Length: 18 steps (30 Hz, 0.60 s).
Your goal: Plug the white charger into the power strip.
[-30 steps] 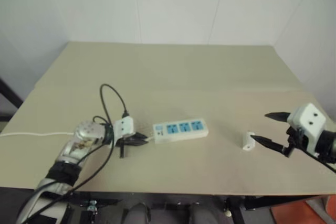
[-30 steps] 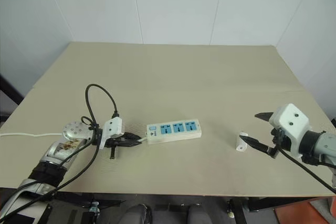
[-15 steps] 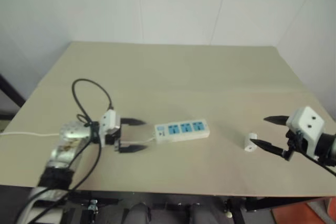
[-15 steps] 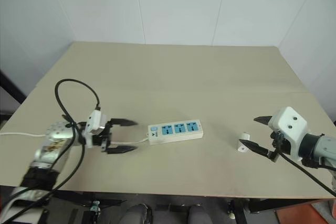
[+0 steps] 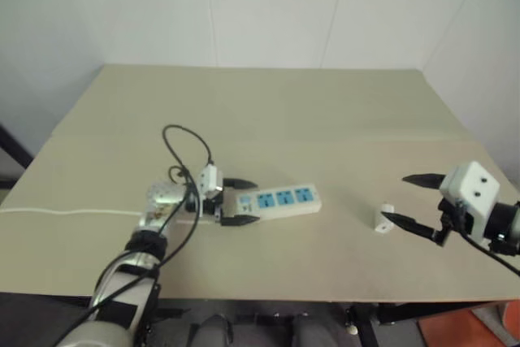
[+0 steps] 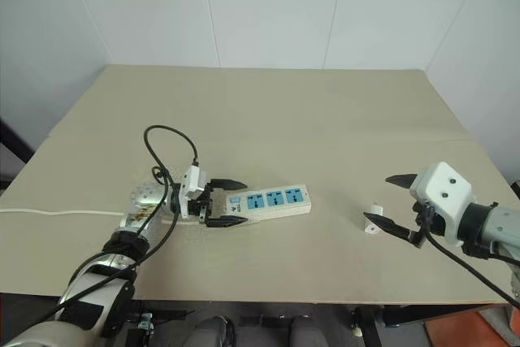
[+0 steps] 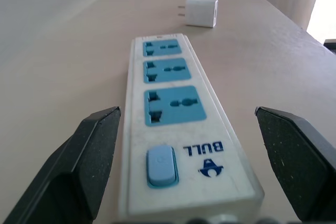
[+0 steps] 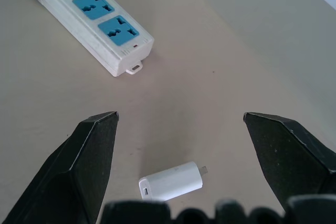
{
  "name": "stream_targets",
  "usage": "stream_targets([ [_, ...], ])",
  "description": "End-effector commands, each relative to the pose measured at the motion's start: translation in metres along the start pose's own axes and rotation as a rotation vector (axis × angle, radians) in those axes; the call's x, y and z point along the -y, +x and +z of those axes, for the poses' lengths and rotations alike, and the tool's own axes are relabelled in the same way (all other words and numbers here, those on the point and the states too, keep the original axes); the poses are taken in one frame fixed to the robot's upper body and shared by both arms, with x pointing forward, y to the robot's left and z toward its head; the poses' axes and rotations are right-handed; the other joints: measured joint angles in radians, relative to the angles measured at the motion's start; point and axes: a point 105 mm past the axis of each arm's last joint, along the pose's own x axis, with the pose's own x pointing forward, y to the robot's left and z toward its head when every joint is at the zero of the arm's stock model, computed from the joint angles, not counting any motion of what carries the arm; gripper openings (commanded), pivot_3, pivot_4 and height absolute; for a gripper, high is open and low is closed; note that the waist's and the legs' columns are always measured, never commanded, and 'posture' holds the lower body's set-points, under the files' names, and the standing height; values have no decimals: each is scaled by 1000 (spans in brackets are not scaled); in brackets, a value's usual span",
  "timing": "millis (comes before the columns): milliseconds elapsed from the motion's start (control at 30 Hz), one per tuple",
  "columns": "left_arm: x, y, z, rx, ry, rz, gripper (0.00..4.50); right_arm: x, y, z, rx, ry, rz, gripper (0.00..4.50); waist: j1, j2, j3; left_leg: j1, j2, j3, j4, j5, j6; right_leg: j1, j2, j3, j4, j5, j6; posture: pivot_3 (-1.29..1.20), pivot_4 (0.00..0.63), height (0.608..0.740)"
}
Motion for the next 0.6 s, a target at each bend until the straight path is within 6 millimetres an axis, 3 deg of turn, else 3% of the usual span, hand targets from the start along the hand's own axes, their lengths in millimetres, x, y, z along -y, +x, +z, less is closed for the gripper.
stream_targets([
  [33,-2,3,0,-14,36,-5,4460,7,-11,12,23,-39,-48,4500,2,0,0,0,0,0,0,0,0,0,0,0,0,0,0,0,150,740],
  [433,10,-6,-33,-129,-48,43,4460,7,-9,17,34,-48,-39,4500,1,0,0,1,0,0,0,0,0,1,0,0,1,-1,1,0,150,740],
  [567,10,-3,-34,-121,-59,56,4460,8,-7,19,42,-53,-33,4500,-2,3,-2,4,0,0,0,0,0,4,0,0,1,-1,3,0,150,740],
  [600,10,-1,-33,-112,-59,63,4279,8,-6,20,45,-55,-32,4500,-2,4,-3,5,0,0,0,0,0,4,0,0,1,-2,3,0,150,740],
])
